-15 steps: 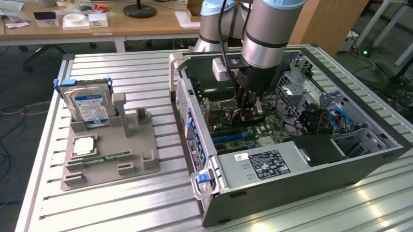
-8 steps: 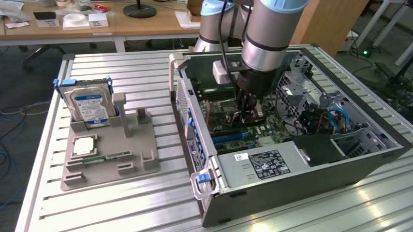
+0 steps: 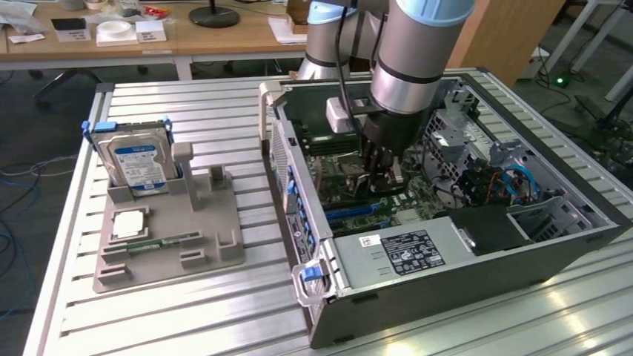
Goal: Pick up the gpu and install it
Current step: 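Insert the gpu into the slot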
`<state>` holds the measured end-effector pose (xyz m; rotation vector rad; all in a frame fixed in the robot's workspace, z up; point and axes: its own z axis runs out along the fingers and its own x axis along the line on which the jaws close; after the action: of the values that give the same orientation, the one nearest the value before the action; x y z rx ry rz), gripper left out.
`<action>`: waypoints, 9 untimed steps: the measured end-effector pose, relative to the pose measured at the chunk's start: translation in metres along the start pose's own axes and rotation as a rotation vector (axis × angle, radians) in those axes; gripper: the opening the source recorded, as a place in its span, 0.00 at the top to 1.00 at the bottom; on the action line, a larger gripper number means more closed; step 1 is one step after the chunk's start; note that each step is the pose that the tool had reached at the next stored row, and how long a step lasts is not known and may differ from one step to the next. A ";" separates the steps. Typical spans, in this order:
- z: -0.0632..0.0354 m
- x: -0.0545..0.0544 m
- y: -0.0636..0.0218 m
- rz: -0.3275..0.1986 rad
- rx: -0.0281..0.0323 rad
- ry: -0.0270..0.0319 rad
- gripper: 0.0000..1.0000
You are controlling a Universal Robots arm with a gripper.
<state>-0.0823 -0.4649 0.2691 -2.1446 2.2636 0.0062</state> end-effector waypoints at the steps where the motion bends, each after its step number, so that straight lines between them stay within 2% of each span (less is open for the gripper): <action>1: 0.0002 0.001 -0.0001 0.000 -0.0008 0.0003 0.73; 9: 0.0090 0.002 0.0000 0.000 -0.0083 0.0005 0.73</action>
<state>-0.0822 -0.4666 0.2601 -2.1488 2.2679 0.0151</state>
